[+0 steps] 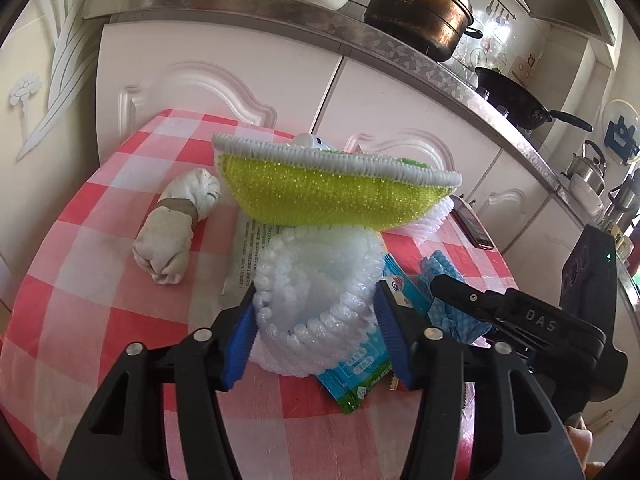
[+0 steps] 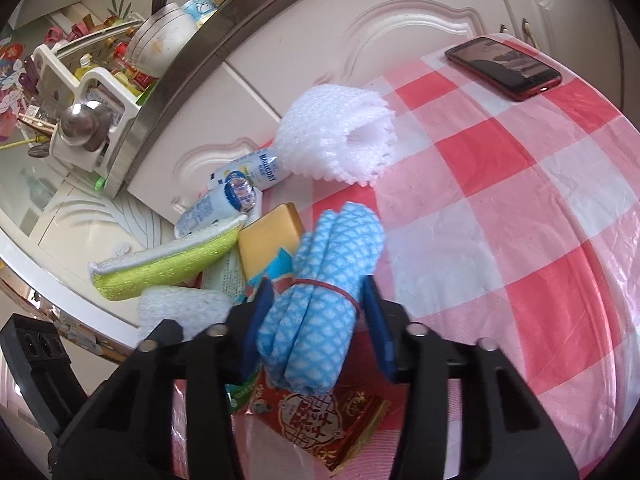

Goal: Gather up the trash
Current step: 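Grasp the blue cloth roll with the right gripper while the left grasps a white foam net, then carry both items to the orange bucket and open both grippers to drop them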

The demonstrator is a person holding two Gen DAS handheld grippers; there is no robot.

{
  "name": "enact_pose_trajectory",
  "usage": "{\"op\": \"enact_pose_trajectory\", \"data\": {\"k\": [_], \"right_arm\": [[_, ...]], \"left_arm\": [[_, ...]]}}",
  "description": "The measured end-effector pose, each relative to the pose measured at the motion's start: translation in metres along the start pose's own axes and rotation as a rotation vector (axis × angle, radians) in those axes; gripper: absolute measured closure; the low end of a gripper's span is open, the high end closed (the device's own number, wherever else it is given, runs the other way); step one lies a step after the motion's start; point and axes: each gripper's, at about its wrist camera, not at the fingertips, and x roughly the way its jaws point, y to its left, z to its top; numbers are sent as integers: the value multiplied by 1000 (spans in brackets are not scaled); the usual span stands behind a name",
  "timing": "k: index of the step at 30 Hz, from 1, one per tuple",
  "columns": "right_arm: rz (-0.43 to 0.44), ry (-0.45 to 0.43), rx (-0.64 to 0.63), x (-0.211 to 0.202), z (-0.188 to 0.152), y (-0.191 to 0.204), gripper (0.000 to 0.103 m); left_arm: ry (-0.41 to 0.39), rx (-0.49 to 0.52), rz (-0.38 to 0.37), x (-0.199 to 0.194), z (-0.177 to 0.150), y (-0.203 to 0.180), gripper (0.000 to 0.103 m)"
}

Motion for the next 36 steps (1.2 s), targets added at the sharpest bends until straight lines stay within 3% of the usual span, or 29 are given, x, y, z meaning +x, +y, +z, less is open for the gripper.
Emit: {"op": "enact_pose_trajectory", "data": {"k": [5,14,30,36], "right_arm": [[31,-21,6,-13,-2,-3,72],[82,-75,-82,-51,-12,21,73],[155,67,-254,-47,-79,88,73],[213,168,-346,-27,-108,134,73]], "left_arm": [[4,-30,-26,-9,-3,7,56],[-28,-15,-55,-48,-13,5,57],[-66,6,21,-129,-54,48,57],[-91,-18,117,-165,-70,86,57]]}}
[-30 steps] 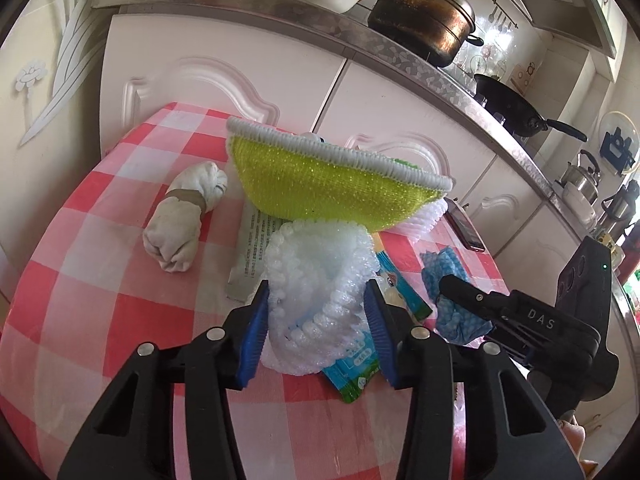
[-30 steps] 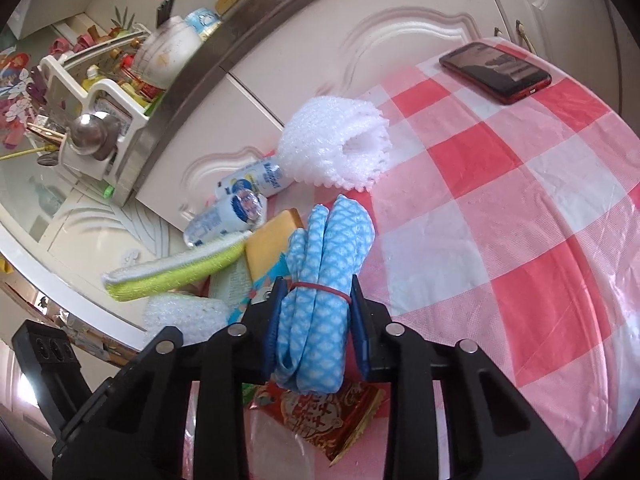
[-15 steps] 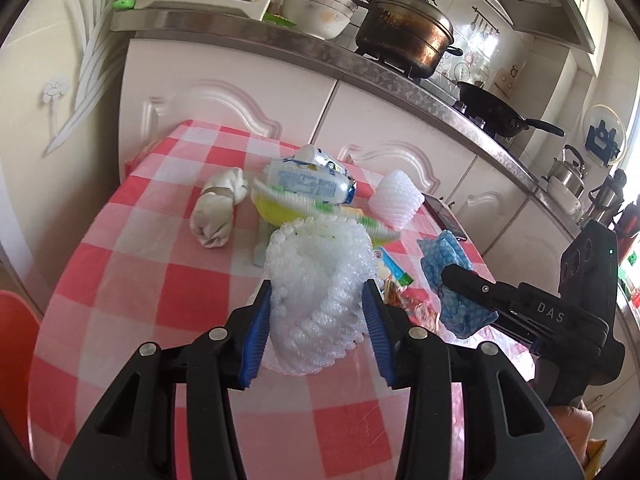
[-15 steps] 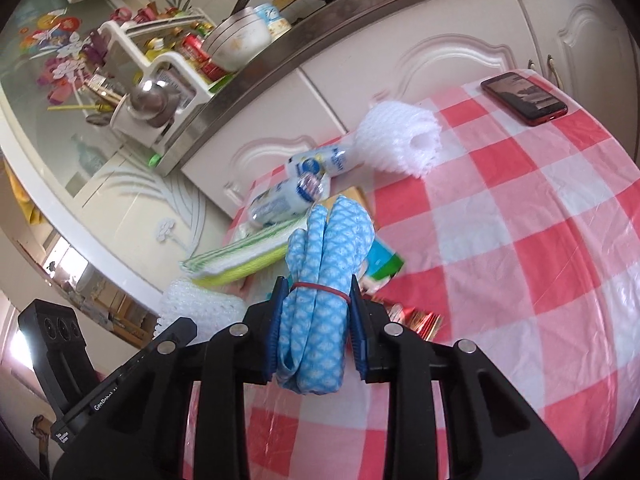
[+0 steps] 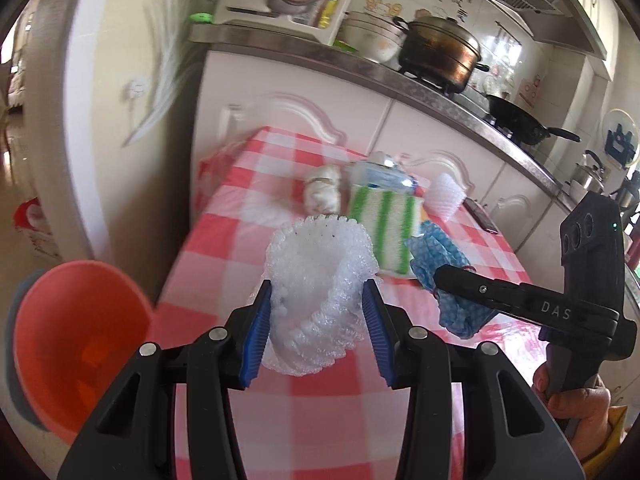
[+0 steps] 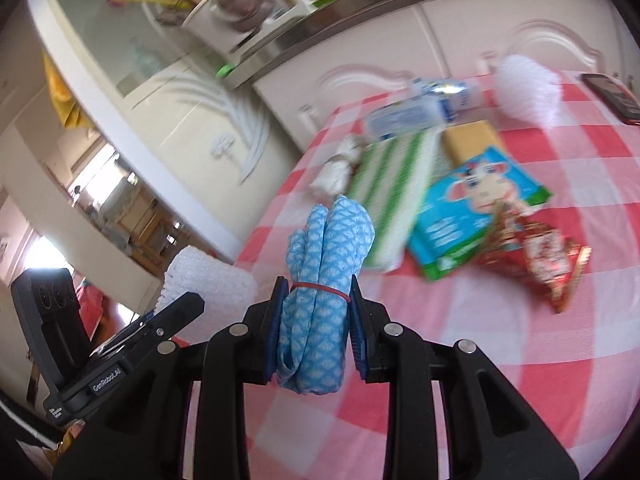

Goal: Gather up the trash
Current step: 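Carry both items to the orange bucket and open both grippers to drop them, then return both tools to the table over the remaining trash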

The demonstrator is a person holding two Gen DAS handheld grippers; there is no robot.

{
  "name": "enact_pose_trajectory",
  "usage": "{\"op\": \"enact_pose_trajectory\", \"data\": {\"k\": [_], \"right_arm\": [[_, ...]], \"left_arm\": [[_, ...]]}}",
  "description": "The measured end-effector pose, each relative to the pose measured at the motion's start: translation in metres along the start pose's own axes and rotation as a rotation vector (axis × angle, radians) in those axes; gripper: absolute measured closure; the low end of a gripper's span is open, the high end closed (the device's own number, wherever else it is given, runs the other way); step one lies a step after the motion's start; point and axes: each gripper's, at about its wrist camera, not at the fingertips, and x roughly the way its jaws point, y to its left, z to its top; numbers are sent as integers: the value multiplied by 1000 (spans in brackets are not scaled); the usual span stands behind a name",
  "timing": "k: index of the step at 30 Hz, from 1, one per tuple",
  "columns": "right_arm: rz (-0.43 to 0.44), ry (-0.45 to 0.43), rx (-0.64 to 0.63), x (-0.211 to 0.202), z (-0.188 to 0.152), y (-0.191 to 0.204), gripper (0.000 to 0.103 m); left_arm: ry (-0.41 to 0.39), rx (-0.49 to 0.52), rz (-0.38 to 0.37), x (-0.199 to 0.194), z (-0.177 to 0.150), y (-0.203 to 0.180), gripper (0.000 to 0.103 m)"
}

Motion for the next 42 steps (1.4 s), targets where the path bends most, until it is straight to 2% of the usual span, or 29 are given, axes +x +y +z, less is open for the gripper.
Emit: {"op": "enact_pose_trajectory", "data": {"k": [6,11,18,21,22,23,24,26,28,29,32,34,42], "right_arm": [[86,112,-107,42,-5,55,73],[156,197,-195,82,-6,104,72],[216,288,-307,133,-7,164,72],[208,318,-357,155,-11,182,70],[202,326,-366,160,-12,186,67],[201,341,-377,167,-14,189,60],[186,340,-391,172,-15,191,56],[162,320,-396,175,-16,191,36],[172,312,-379,175,-16,187,31],[159,303,-370,174,-16,185,31],[166,265,-326,160,-14,173,31],[164,228,-307,150,-12,166,30],[134,99,-229,110,-4,130,20]], "left_arm": [[-20,-46,154,-28,-9,57,57],[-6,-125,273,-42,-19,114,57],[19,-207,349,-45,-32,166,57],[43,-229,368,-38,-39,181,56],[51,-236,369,-36,-41,184,55],[58,-243,371,-34,-44,187,51],[62,-246,380,-32,-46,189,48],[72,-254,395,-29,-49,193,38],[80,-265,414,-27,-53,198,27],[81,-271,424,-27,-53,201,24],[77,-282,423,-30,-54,205,22],[67,-275,424,-33,-52,206,15],[22,-242,426,-41,-41,189,12]]}}
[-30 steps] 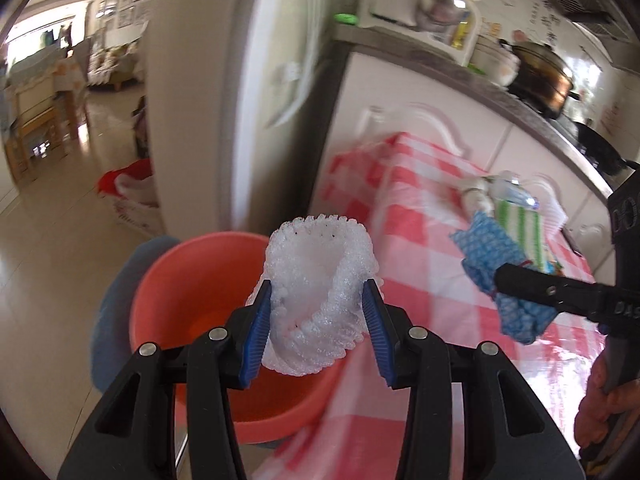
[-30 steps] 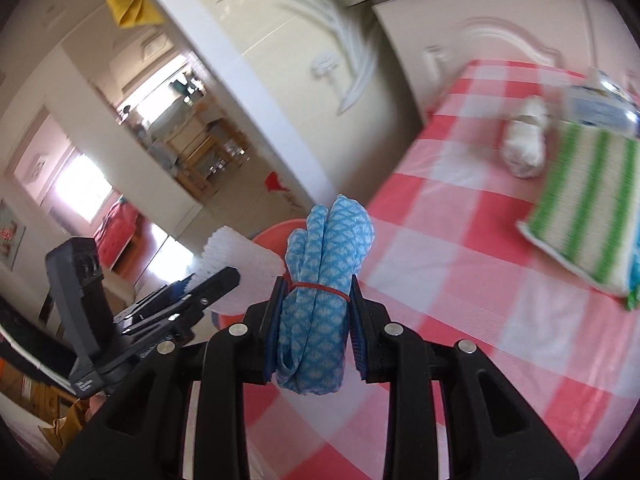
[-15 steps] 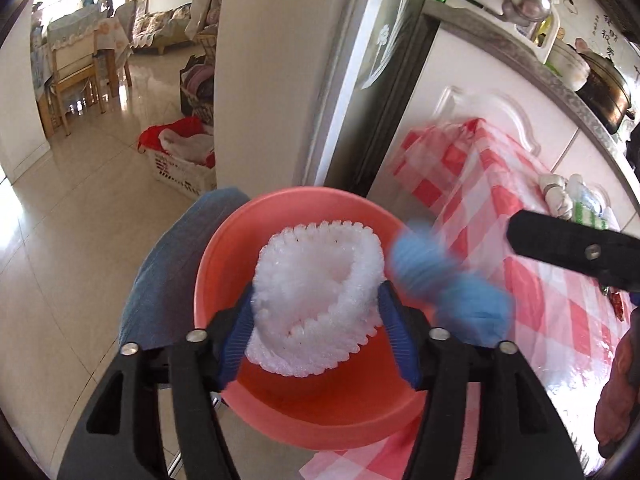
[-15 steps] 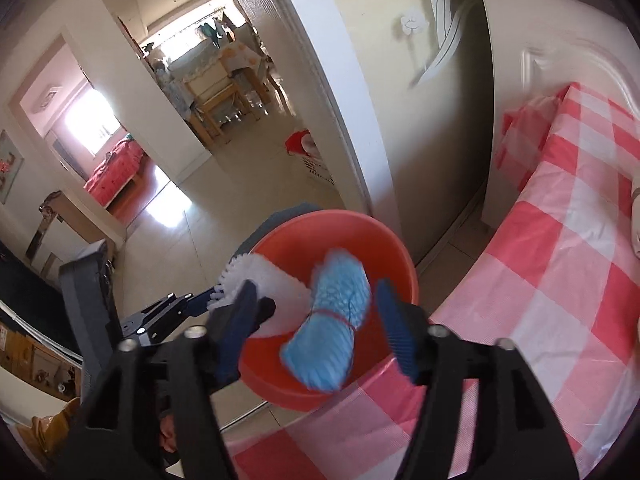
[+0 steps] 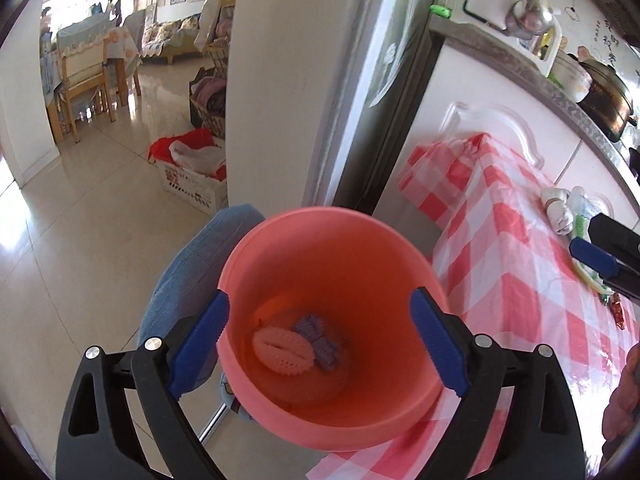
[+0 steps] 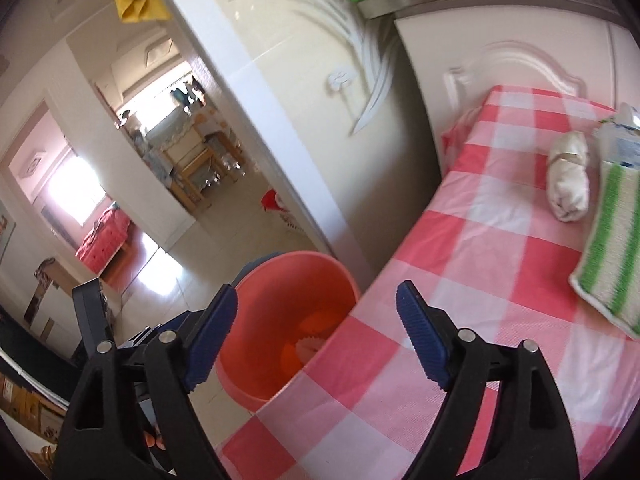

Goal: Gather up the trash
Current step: 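Return both tools to the table over the remaining trash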

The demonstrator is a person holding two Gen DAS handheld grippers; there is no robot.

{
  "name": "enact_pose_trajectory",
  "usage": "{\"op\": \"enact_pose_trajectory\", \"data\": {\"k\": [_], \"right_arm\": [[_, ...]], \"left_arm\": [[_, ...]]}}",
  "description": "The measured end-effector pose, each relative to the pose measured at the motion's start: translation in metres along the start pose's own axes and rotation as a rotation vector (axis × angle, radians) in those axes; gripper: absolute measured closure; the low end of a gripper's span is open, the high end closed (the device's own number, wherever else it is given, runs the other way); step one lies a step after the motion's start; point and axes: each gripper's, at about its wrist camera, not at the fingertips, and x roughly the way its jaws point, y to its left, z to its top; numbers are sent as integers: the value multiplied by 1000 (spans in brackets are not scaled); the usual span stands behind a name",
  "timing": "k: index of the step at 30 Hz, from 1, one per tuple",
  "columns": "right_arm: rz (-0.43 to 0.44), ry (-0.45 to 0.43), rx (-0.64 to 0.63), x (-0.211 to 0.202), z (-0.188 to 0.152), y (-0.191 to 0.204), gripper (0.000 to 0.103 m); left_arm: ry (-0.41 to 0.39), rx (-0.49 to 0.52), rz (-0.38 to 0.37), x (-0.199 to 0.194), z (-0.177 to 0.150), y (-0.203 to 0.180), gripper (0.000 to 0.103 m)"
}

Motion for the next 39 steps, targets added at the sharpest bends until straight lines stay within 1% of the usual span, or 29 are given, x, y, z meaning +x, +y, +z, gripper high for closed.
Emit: {"op": "enact_pose_trajectory", "data": {"k": [6,9,12,18,24,30,33,39], "right_arm": [[-22,-84,7,-29,-7,-11,15],[-29,-117,17,-47,-11,-19,15],[-37,-149,31,-63,-14,-29,14],[-55,-221,85,-98,-19,-62,14],[-87,-314,183,-138,-23,-107,14],[-142,-393,282,-172,-26,-157,14],[-165,-415,339,-187,-27,-183,14],[-204,-450,438,-211,-30,-230,14]], "left_arm": [[-23,55,-49,-14,7,-35,12],[-31,85,-79,-21,10,-55,12],[-21,115,-103,-25,11,-74,11],[-6,152,-126,-30,13,-105,11],[-2,190,-178,-32,20,-146,11],[-7,252,-244,-27,36,-205,11],[-1,287,-278,-21,45,-238,11],[45,289,-393,0,65,-307,11]]}}
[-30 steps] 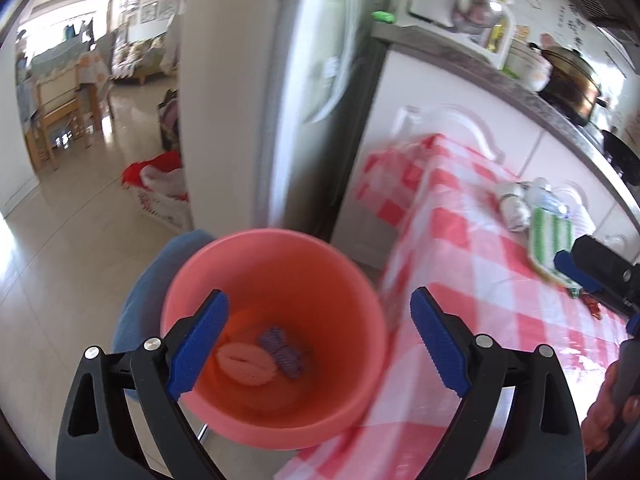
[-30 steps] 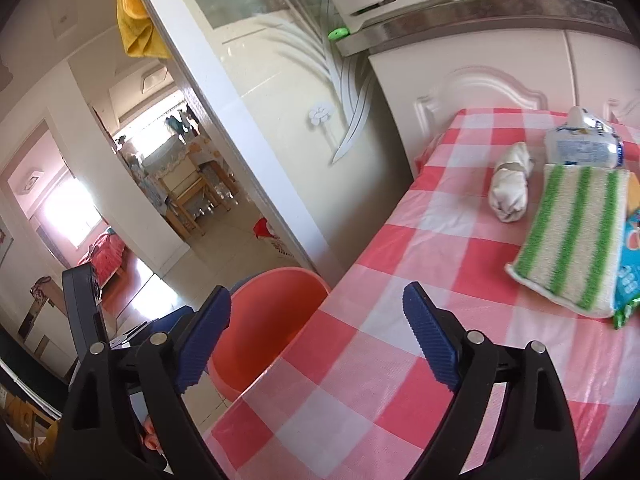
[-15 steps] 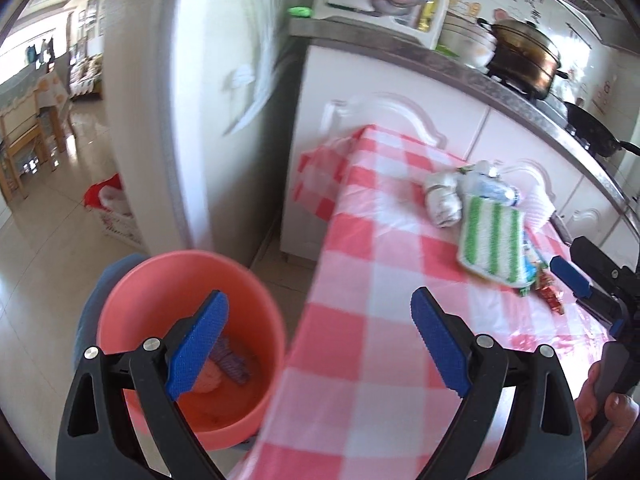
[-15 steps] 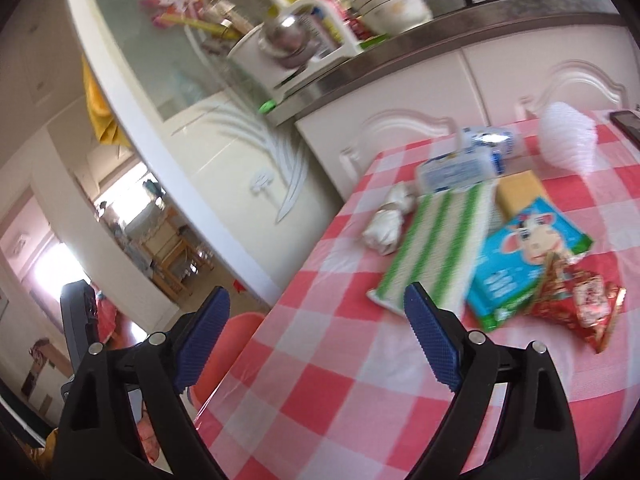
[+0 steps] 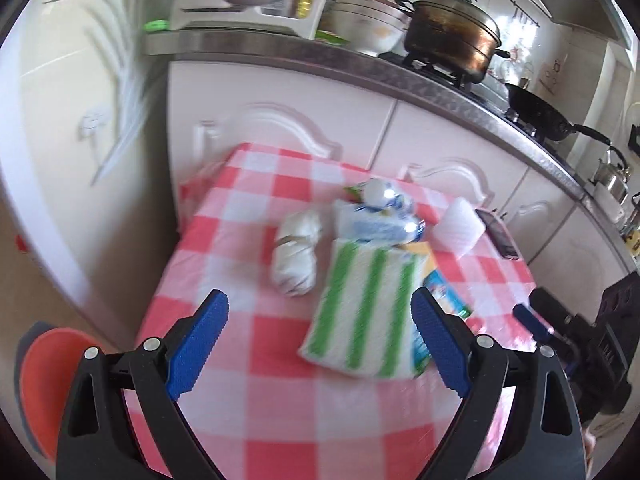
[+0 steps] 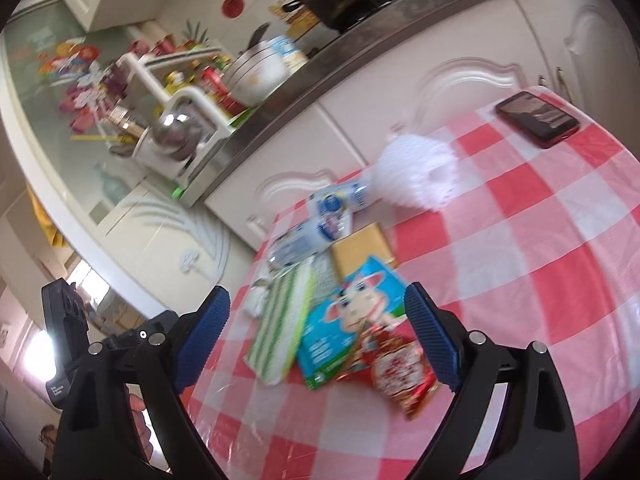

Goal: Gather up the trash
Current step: 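Return both tools to the table over the remaining trash, then grasp the white foam net with the right gripper while the left grasps the green snack wrapper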

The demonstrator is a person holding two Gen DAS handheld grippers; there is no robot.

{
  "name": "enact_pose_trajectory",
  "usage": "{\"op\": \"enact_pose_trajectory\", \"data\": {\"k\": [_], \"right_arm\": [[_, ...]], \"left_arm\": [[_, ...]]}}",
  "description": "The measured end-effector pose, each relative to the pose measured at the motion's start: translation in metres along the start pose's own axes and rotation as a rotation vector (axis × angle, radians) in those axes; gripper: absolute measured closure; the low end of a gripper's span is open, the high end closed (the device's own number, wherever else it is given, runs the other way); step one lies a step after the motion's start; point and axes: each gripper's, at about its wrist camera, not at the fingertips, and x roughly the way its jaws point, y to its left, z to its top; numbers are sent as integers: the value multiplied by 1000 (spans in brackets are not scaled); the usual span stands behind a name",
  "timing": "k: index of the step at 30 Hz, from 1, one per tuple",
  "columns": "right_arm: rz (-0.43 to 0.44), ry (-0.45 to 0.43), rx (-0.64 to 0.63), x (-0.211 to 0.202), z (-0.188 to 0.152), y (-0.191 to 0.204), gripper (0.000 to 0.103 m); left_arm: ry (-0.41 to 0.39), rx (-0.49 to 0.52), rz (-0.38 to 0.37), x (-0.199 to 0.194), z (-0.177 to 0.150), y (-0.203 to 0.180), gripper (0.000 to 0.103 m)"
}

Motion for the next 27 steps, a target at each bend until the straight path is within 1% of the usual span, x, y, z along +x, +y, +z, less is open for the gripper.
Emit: {"op": "enact_pose_trajectory", "data": {"k": [3,7,9,11,13,17,20,22,24,27], "right_arm": [[-1,-12,43,-4,6,-18,14],[-11,-25,61,-7,13,-32,14],[-9,-27,74,-7,14,-39,14],[-8,-29,83,-6,16,-44,14],[-5,-29,89,-6,17,-47,14],[-5,-33,84,-7,18,-48,14],[-10,-38,76,-8,19,-49,14],[-15,-44,72,-10,20,-50,14],[-15,-46,72,-10,20,-51,14],[-15,-40,74,-8,20,-53,14]], "left_arm": [[22,-21,-24,24,16,-12,11],[63,-103,-60,63,45,-17,11],[75,-115,-64,79,60,-23,11],[83,-93,-79,95,74,-34,11],[92,-46,-88,112,89,-45,11],[127,22,-78,146,111,-60,11],[162,23,-79,169,121,-66,11],[199,25,-80,186,125,-70,11],[217,18,-49,198,126,-71,11],[233,-11,-28,215,133,-69,11]]}}
